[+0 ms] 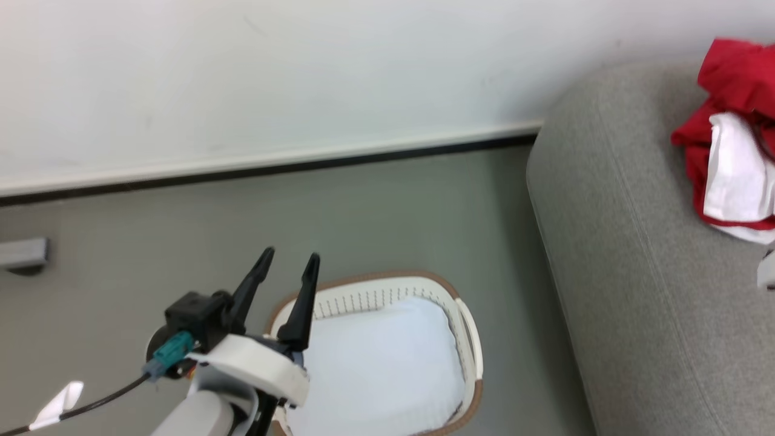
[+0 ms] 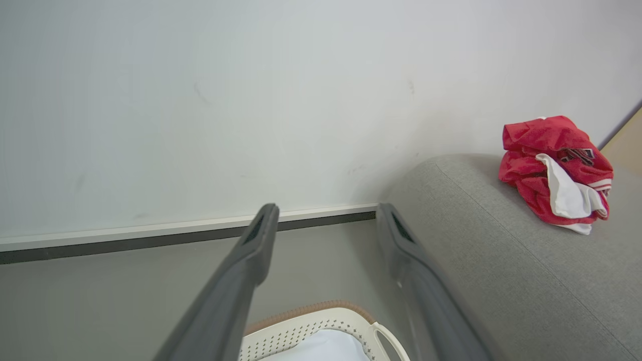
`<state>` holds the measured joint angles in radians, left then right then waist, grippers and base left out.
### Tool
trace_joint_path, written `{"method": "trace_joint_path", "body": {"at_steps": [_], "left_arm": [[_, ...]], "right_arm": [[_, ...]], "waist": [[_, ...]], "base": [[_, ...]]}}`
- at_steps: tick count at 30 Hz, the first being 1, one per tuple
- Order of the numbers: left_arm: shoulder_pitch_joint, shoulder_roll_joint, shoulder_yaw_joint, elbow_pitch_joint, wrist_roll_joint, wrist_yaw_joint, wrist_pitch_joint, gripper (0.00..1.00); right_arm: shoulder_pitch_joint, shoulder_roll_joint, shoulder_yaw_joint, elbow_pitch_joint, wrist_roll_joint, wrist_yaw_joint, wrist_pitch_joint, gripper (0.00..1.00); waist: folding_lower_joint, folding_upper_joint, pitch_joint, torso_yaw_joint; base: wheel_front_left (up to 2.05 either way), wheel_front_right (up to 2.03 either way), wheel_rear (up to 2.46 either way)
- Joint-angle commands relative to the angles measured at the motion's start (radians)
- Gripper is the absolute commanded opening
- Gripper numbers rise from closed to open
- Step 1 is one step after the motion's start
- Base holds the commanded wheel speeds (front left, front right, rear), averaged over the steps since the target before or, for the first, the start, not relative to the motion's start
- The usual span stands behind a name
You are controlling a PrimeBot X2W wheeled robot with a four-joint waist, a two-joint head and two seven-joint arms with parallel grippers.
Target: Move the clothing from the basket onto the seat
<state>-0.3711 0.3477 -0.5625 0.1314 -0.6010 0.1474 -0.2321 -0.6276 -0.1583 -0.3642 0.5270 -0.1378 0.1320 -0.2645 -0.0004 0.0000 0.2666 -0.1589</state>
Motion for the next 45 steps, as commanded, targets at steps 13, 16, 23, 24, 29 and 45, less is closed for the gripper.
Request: {"method": "trace_joint_path", "body": {"at_steps": [13, 16, 23, 24, 29, 45], "left_arm": [[0.207, -0.037, 0.149, 0.047, 0.036, -0.013, -0.032, 1.0], [0.256, -0.045, 0.193, 0.057, 0.068, -0.021, -0.032, 1.0], [0.326, -0.076, 0.278, 0.08, 0.122, -0.058, -0.032, 1.0], [0.33, -0.079, 0.291, 0.083, 0.131, -0.068, -0.032, 1.0], [0.358, -0.111, 0.352, 0.112, 0.169, -0.118, -0.032, 1.0], [0.358, -0.191, 0.444, 0.181, 0.259, -0.218, -0.032, 1.0]], "right_arm": [[0.345, 0.036, 0.104, -0.239, 0.081, -0.003, 0.001, 1.0], [0.413, 0.065, 0.123, -0.272, 0.084, -0.003, 0.001, 1.0], [0.536, 0.104, 0.157, -0.292, 0.11, -0.003, 0.001, 1.0], [0.548, 0.106, 0.164, -0.292, 0.117, -0.003, 0.001, 1.0], [0.612, 0.106, 0.23, -0.265, 0.194, -0.003, 0.001, 1.0], [0.647, 0.107, 0.278, -0.214, 0.23, -0.003, 0.001, 1.0]], "waist": [[0.0004, 0.0, -0.24, 0.161], [0.0004, 0.0, -0.274, 0.178], [0.0004, 0.0, -0.306, 0.204], [0.0004, 0.0, -0.308, 0.206], [0.0004, 0.0, -0.326, 0.197], [0.0004, 0.0, -0.356, 0.161]], "base": [[0.0, 0.0, 0.0], [0.0, 0.0, 0.0], [0.0, 0.0, 0.0], [0.0, 0.0, 0.0], [0.0, 0.0, 0.0], [0.0, 0.0, 0.0]]}}
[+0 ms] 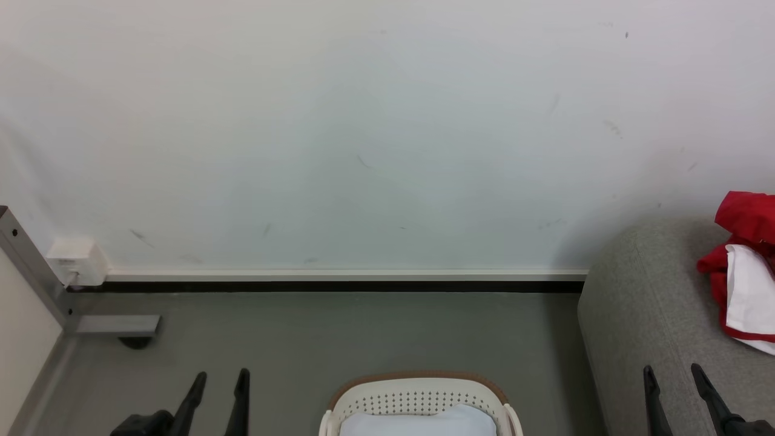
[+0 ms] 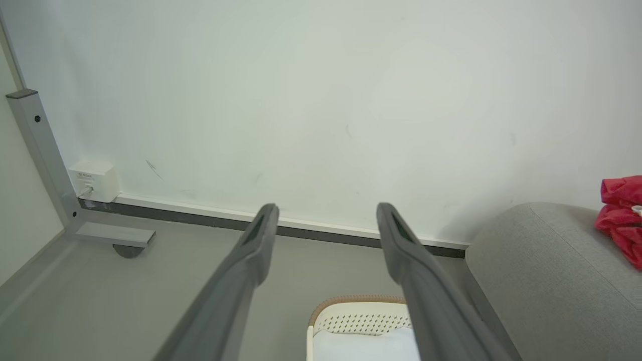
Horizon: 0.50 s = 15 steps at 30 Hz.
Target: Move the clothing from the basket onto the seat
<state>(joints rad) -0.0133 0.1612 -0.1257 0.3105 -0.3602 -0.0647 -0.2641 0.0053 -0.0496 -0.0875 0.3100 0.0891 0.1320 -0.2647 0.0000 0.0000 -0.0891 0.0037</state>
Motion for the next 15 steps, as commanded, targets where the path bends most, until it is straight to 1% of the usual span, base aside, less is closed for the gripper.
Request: {"method": "trace_joint_path", "body": {"at_steps": [1, 15], "left_arm": [[-0.001, -0.007, 0.01, 0.005, 0.022, -0.011, 0.0, 1.0], [-0.012, -0.039, 0.055, 0.024, 0.06, -0.047, 0.0, 1.0]], "right_arm": [[0.014, -0.002, 0.003, 0.004, 0.003, -0.003, 0.001, 1.0], [0.005, -0.002, 0.019, 0.016, 0.013, -0.003, 0.001, 1.0]], "waist": [[0.0, 0.0, 0.0, -0.003], [0.0, 0.0, 0.011, -0.022]], "base": [[0.0, 0.0, 0.0], [0.0, 0.0, 0.0]]}}
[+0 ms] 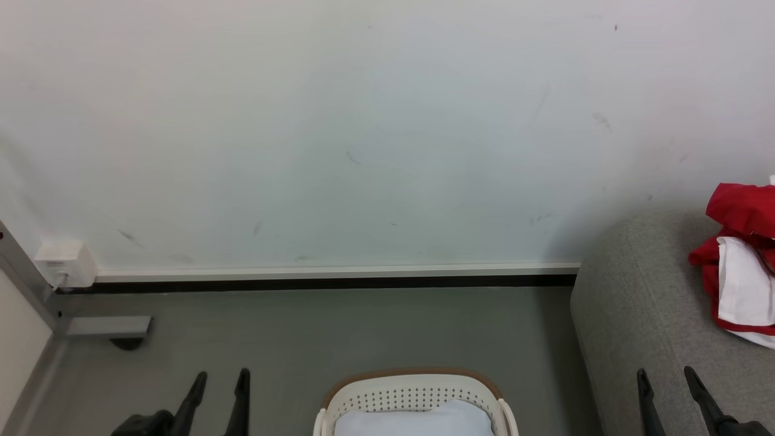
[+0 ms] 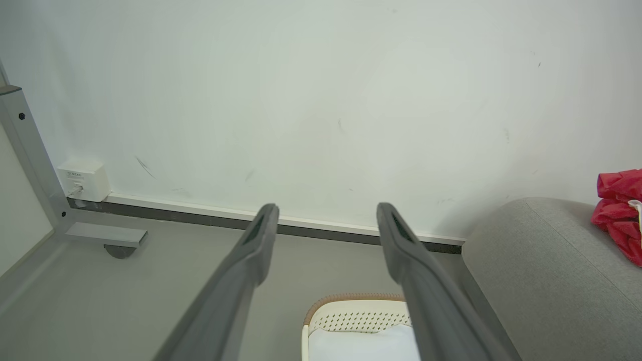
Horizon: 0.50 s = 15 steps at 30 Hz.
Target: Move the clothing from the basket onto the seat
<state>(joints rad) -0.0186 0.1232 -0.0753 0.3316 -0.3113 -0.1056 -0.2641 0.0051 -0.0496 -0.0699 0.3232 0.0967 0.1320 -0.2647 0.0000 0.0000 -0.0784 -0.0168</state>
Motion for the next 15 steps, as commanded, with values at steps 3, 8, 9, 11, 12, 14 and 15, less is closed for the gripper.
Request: {"method": "trace_joint_path", "body": {"at_steps": [3, 8, 9, 11, 12, 14, 15], "left_arm": [[-0.008, -0.004, 0.012, 0.005, 0.019, -0.009, 0.0, 1.0], [-0.011, -0.01, 0.017, 0.008, 0.022, -0.016, 0.0, 1.0], [-0.012, -0.011, 0.014, 0.008, 0.021, -0.016, 0.0, 1.0], [-0.002, -0.014, 0.008, 0.015, 0.007, -0.017, 0.001, 0.0], [0.005, -0.018, 0.006, 0.023, 0.006, -0.017, 0.001, 0.0], [0.018, -0.023, 0.003, 0.04, 0.003, -0.017, 0.002, 0.0], [0.025, -0.026, 0.002, 0.049, 0.002, -0.017, 0.003, 0.0]], "right_arm": [[0.003, -0.002, 0.006, 0.007, 0.008, -0.003, 0.001, 1.0], [0.002, -0.002, 0.012, 0.01, 0.01, -0.003, 0.001, 1.0], [0.002, -0.002, 0.013, 0.01, 0.012, -0.003, 0.001, 1.0], [0.0, 0.002, 0.011, 0.013, 0.011, 0.0, 0.0, 0.0], [0.002, 0.003, 0.01, 0.023, 0.012, 0.0, 0.001, 0.0], [0.008, 0.009, 0.01, 0.041, 0.014, 0.0, 0.002, 0.0], [0.014, 0.013, 0.011, 0.049, 0.014, 0.0, 0.002, 0.0]], "waist": [[0.0, 0.0, 0.002, -0.005], [0.0, 0.0, 0.003, -0.01], [0.0, 0.0, 0.003, -0.011], [0.0, 0.0, 0.003, -0.011], [0.0, 0.0, 0.003, -0.012], [0.0001, 0.0, 0.003, -0.012], [0.0002, 0.0, 0.003, -0.012]], "base": [[0.0, 0.0, 0.0], [0.0, 0.0, 0.0], [0.0, 0.0, 0.0], [0.0, 0.0, 0.0], [0.0, 0.0, 0.0], [0.0, 0.0, 0.0], [0.0, 0.0, 0.0]]}}
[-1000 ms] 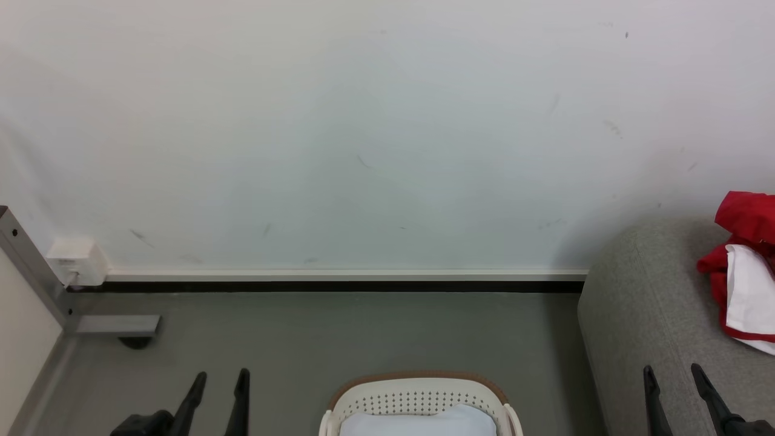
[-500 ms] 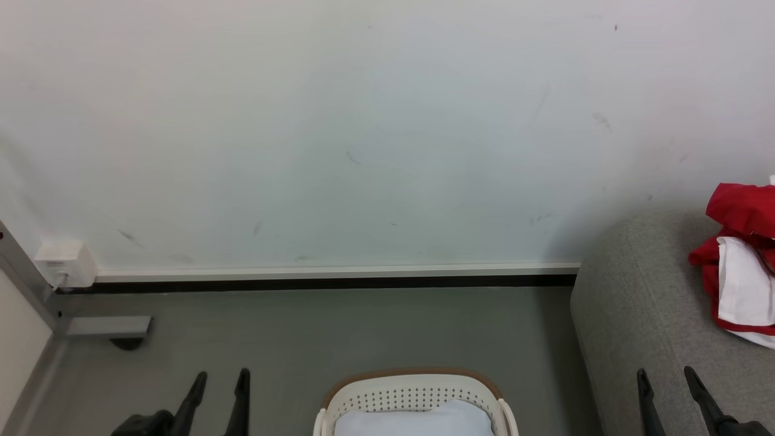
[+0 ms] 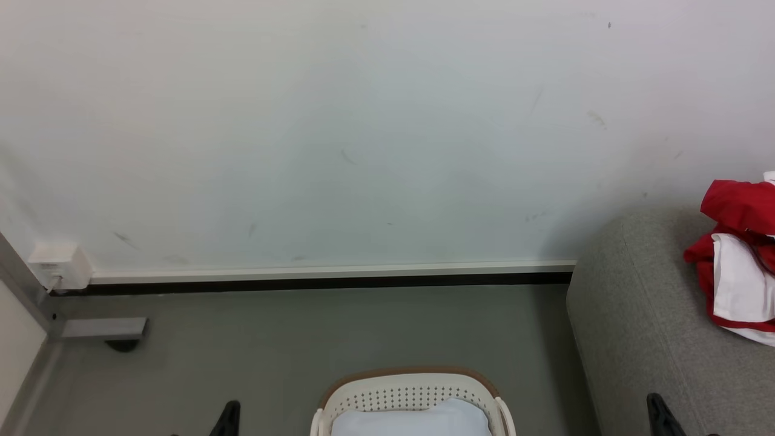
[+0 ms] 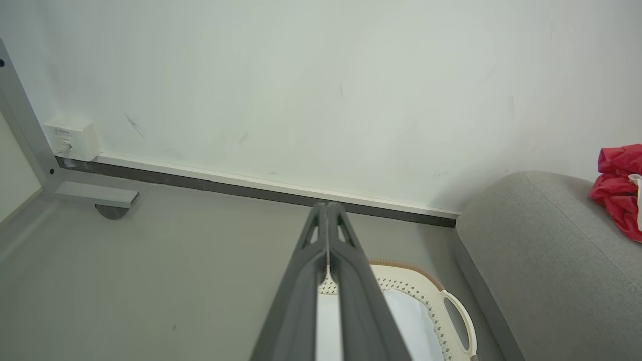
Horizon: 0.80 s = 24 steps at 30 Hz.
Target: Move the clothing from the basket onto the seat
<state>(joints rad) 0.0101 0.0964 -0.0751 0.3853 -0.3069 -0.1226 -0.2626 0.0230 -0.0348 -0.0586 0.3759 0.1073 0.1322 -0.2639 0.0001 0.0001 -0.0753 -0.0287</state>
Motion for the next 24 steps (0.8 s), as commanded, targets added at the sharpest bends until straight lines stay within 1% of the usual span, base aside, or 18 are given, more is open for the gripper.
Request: {"method": "trace_joint_path", "body": {"at_steps": [1, 12, 24], "left_arm": [[-0.008, 0.0, 0.006, -0.004, -0.02, 0.0, 0.008, 0.0], [-0.026, -0.006, 0.035, -0.025, -0.213, -0.001, 0.064, 0.0], [-0.043, -0.013, 0.06, -0.046, -0.397, -0.003, 0.115, 0.0]], "right_arm": [[-0.01, -0.002, -0.005, -0.002, 0.023, 0.0, 0.01, 0.0], [-0.03, -0.004, -0.013, -0.023, 0.247, 0.0, 0.065, 0.0], [-0.046, -0.007, -0.018, -0.045, 0.458, -0.001, 0.115, 0.0]], "waist": [[0.0, -0.0001, 0.001, 0.0], [0.0, -0.0001, 0.008, 0.003], [0.0, -0.0001, 0.015, 0.006]], "base": [[0.0, 0.0, 0.0], [0.0, 0.0, 0.0], [0.0, 0.0, 0.0]]}}
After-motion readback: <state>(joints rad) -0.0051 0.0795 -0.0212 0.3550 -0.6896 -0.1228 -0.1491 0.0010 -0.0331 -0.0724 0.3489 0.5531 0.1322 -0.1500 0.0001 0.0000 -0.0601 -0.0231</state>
